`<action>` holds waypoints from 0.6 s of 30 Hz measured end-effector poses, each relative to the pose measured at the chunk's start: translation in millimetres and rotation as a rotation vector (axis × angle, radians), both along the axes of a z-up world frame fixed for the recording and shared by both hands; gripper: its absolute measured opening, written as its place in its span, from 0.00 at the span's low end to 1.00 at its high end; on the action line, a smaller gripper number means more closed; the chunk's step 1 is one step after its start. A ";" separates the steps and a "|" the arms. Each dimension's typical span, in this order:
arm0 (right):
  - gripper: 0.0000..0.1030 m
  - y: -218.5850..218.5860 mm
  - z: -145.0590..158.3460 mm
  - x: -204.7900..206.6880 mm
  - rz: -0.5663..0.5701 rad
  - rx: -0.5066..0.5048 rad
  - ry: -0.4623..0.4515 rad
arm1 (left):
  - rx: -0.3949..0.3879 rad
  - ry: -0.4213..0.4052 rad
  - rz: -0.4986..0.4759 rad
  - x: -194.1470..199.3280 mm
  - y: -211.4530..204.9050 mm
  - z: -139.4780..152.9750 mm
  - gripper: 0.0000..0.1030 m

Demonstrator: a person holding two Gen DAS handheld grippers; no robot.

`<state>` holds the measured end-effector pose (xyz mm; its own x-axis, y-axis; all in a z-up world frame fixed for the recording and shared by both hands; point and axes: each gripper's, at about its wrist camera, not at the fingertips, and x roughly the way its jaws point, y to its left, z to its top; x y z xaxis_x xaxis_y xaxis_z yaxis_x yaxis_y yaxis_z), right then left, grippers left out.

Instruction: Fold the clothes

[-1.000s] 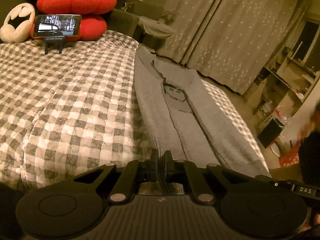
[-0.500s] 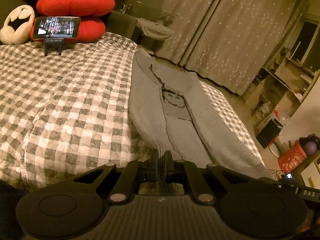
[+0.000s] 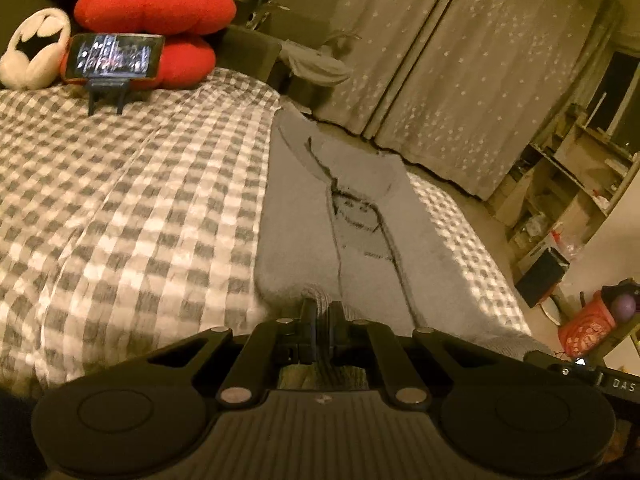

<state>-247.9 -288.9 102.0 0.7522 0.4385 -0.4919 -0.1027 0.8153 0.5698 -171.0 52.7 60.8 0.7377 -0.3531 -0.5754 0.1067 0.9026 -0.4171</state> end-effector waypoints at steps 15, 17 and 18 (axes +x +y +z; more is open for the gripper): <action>0.10 -30.0 42.6 140.5 -0.007 0.054 -0.039 | -0.033 -0.001 0.028 130.0 -6.3 40.7 0.04; 0.10 -34.5 45.2 166.1 -0.009 0.057 -0.025 | -0.028 0.007 0.034 152.0 -9.2 43.5 0.04; 0.10 -36.7 46.0 179.0 -0.008 0.061 -0.018 | -0.023 0.010 0.037 163.4 -10.8 44.5 0.04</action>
